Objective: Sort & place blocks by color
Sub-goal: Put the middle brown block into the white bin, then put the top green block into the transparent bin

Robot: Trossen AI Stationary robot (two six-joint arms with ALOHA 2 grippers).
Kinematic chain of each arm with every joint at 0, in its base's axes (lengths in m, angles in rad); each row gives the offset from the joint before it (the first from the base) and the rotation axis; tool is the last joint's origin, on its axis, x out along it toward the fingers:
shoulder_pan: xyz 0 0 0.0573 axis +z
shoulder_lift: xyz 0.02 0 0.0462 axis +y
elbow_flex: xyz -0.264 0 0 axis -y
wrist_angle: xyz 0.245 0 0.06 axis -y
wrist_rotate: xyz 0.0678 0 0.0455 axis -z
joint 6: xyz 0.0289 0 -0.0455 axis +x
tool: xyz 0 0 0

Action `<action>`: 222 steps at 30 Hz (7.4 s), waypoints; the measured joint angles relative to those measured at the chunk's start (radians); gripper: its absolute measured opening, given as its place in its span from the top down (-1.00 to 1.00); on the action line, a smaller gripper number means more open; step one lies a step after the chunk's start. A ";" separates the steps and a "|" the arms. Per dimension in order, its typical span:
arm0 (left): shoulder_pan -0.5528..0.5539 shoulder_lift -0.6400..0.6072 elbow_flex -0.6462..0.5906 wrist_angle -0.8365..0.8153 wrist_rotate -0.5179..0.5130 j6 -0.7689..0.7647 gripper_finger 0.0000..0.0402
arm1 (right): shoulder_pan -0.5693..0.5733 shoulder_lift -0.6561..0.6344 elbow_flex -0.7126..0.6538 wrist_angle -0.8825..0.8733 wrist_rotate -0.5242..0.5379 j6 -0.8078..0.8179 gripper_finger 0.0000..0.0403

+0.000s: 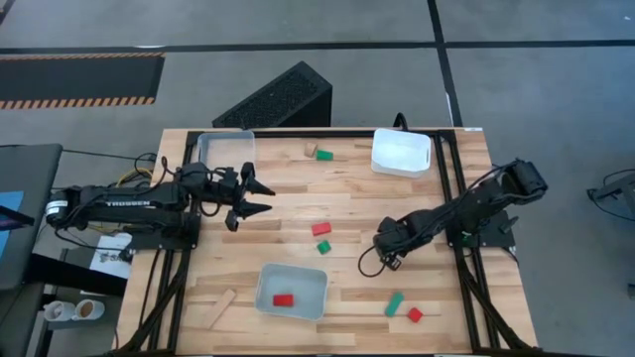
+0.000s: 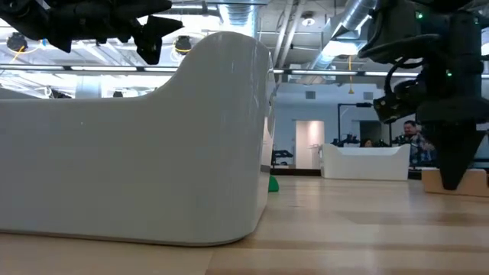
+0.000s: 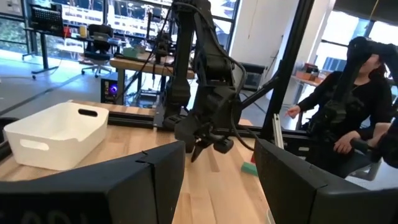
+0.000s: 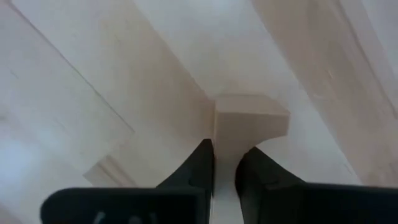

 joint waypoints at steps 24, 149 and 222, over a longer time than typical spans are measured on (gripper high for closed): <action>0.000 0.003 0.000 0.044 0.054 0.045 0.10 | -0.814 -0.269 -0.001 0.624 0.163 -0.562 0.77; 0.064 0.162 0.171 -0.245 -0.072 0.141 0.10 | -0.174 -0.025 0.000 1.201 0.160 -0.661 0.41; -0.019 0.200 0.126 -0.067 0.050 0.191 0.10 | -0.797 0.610 0.827 0.273 -0.078 -1.083 -0.21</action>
